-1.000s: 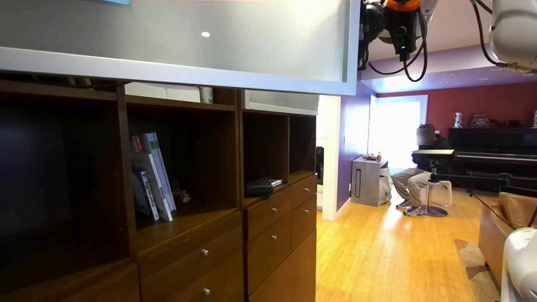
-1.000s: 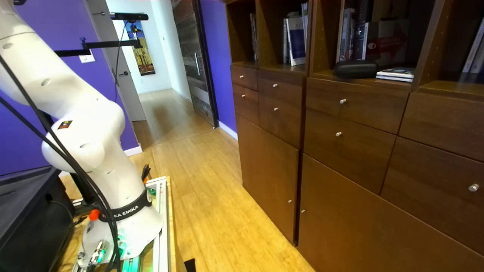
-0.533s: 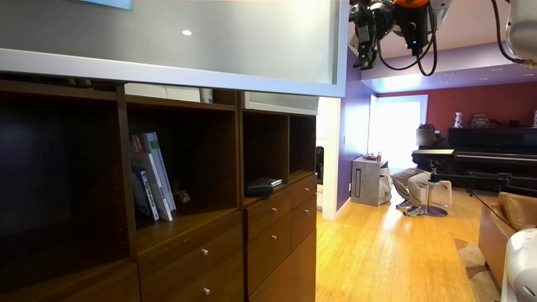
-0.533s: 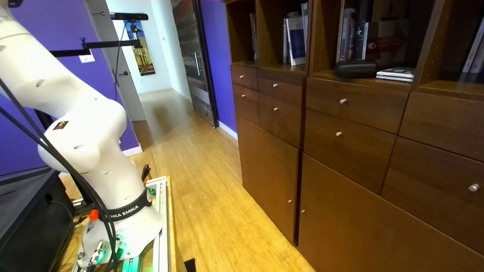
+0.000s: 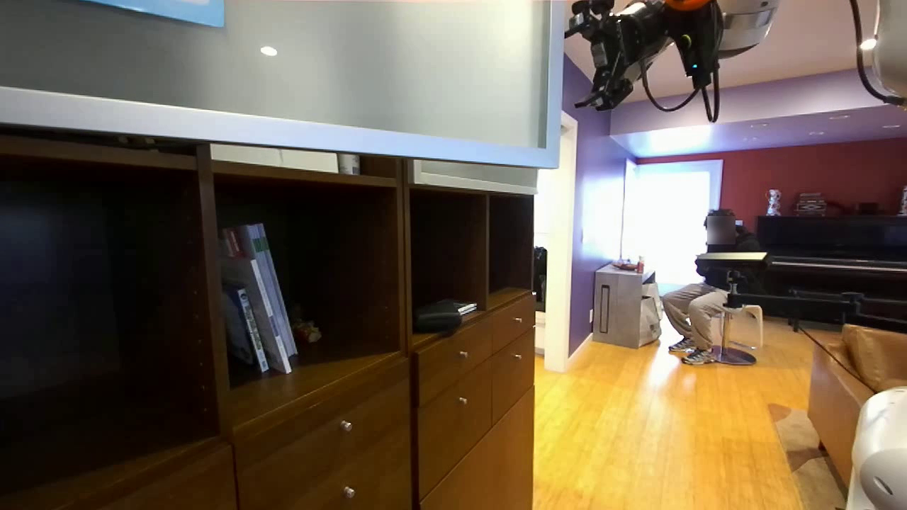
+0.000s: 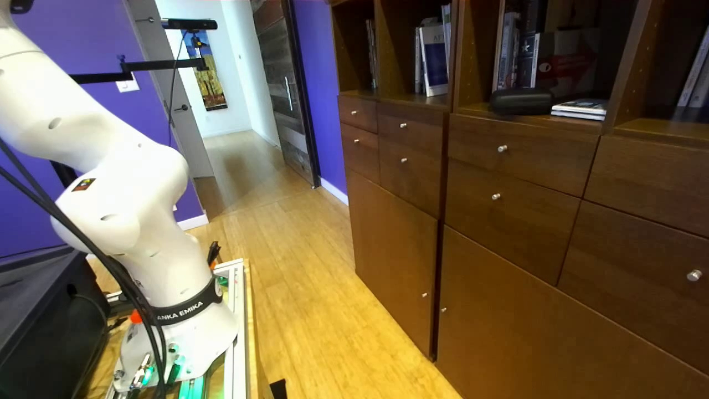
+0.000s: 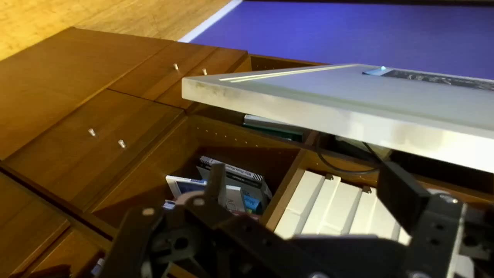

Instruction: Open the cabinet door on the left completely

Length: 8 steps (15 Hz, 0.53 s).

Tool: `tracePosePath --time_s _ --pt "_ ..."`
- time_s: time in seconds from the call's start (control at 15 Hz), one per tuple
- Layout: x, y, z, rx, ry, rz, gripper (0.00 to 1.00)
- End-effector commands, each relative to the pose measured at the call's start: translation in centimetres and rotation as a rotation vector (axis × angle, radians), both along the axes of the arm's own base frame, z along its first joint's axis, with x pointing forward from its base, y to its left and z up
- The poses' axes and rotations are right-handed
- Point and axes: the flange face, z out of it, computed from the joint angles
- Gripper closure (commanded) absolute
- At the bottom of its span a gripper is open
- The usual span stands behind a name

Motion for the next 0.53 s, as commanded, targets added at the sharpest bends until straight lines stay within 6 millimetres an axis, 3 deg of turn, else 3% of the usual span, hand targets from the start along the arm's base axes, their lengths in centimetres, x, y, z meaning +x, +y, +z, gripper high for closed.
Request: tracePosePath --time_s 0.0,0.27,0.47 --pt "0.9 -0.3 -0.4 0.021 -0.021 -0.073 0.0" --pt "4.0 -0.6 -0.5 0.069 -0.095 -0.159 0.0" --pt "7.4 0.3 -0.8 0.105 -0.165 -0.199 0.0"
